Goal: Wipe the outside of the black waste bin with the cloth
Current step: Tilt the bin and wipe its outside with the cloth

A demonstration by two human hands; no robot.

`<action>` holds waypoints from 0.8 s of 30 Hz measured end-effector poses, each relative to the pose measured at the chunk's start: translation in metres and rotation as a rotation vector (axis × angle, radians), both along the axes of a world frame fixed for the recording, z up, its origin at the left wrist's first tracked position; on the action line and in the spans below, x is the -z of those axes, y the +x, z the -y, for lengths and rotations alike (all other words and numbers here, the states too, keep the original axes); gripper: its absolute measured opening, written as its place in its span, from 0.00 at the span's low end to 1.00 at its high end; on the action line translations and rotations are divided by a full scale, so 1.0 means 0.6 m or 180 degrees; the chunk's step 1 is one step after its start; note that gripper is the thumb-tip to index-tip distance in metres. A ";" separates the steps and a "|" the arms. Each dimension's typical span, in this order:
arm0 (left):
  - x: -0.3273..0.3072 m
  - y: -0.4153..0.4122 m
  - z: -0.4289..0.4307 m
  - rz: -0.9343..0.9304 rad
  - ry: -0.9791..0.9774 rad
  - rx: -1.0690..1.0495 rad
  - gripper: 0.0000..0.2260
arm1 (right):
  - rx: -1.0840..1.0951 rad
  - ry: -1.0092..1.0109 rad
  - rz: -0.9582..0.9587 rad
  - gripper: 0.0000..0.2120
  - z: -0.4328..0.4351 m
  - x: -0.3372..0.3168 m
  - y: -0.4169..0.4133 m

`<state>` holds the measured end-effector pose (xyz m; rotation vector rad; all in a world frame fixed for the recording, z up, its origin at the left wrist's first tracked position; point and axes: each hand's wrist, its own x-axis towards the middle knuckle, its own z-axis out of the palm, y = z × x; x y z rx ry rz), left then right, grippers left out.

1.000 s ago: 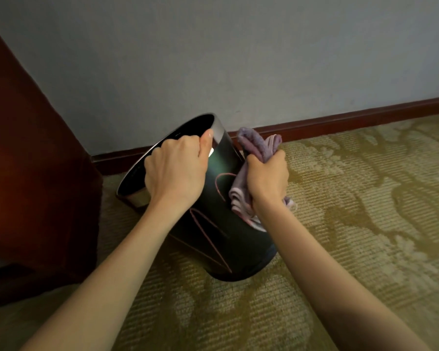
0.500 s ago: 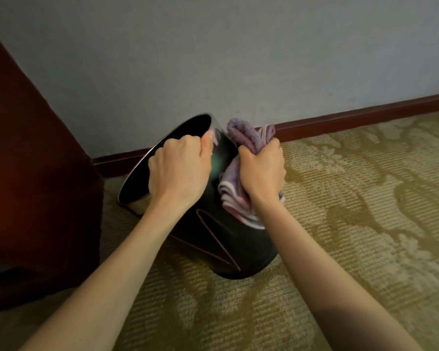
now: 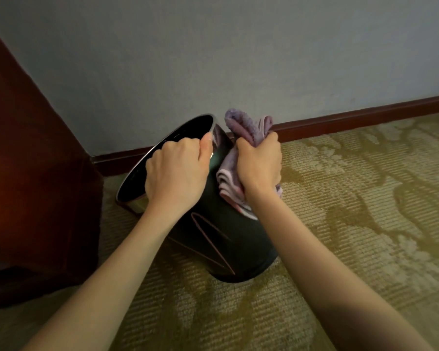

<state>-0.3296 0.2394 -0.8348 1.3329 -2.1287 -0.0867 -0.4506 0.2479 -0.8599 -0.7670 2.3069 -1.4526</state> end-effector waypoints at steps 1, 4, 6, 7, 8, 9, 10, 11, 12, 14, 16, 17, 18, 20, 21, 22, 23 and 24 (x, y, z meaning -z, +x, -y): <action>0.000 -0.004 0.003 -0.0004 0.0006 -0.0030 0.22 | 0.0083 -0.0117 -0.0106 0.20 -0.008 -0.001 0.012; 0.001 -0.012 0.009 -0.0009 -0.0051 -0.0076 0.23 | 0.0230 -0.0368 -0.0318 0.21 -0.030 -0.001 0.046; 0.003 -0.012 0.009 -0.0022 -0.0054 -0.0088 0.23 | 0.0187 -0.0498 -0.0376 0.22 -0.041 0.000 0.062; 0.004 -0.012 0.009 -0.0034 -0.0056 -0.0092 0.23 | 0.0160 -0.0539 -0.0392 0.22 -0.044 0.000 0.067; 0.004 -0.010 0.008 -0.0051 -0.0059 -0.0083 0.23 | 0.0150 -0.0546 -0.0409 0.22 -0.045 -0.001 0.069; 0.003 -0.009 0.008 -0.0068 -0.0052 -0.0063 0.23 | 0.0149 -0.0523 -0.0423 0.22 -0.045 -0.001 0.069; 0.002 -0.007 0.009 -0.0082 -0.0037 -0.0038 0.23 | 0.0143 -0.0490 -0.0433 0.22 -0.042 -0.003 0.068; 0.001 -0.005 0.009 -0.0095 -0.0014 -0.0020 0.22 | 0.0120 -0.0457 -0.0446 0.21 -0.038 -0.004 0.065; 0.000 -0.003 0.010 -0.0112 0.0022 -0.0013 0.22 | 0.0082 -0.0422 -0.0457 0.20 -0.033 -0.005 0.062; -0.001 0.002 0.011 -0.0147 0.0088 -0.0007 0.21 | -0.0021 -0.0354 -0.0427 0.19 -0.021 -0.009 0.052; -0.001 0.008 0.007 -0.0130 0.0096 0.0020 0.21 | -0.0130 -0.0242 -0.0218 0.18 -0.004 -0.015 0.035; 0.000 0.010 0.004 -0.0109 0.0090 0.0039 0.21 | -0.0186 -0.0158 -0.0072 0.17 0.007 -0.018 0.023; 0.001 0.013 0.000 -0.0093 0.0087 0.0067 0.21 | -0.0260 -0.0068 0.0076 0.16 0.019 -0.020 0.009; 0.003 0.017 -0.010 -0.0069 0.0070 0.0164 0.22 | -0.0447 0.0122 0.0324 0.17 0.043 -0.021 -0.018; 0.004 0.018 -0.015 -0.0050 0.0058 0.0219 0.22 | -0.0534 0.0219 0.0422 0.20 0.053 -0.020 -0.030; 0.003 0.017 -0.019 -0.0031 0.0053 0.0263 0.22 | -0.0606 0.0302 0.0507 0.23 0.061 -0.020 -0.039; 0.003 0.016 -0.022 -0.0013 0.0051 0.0292 0.22 | -0.0663 0.0361 0.0572 0.26 0.068 -0.019 -0.046; 0.002 0.014 -0.023 0.0011 0.0044 0.0298 0.22 | -0.0702 0.0401 0.0627 0.27 0.073 -0.018 -0.051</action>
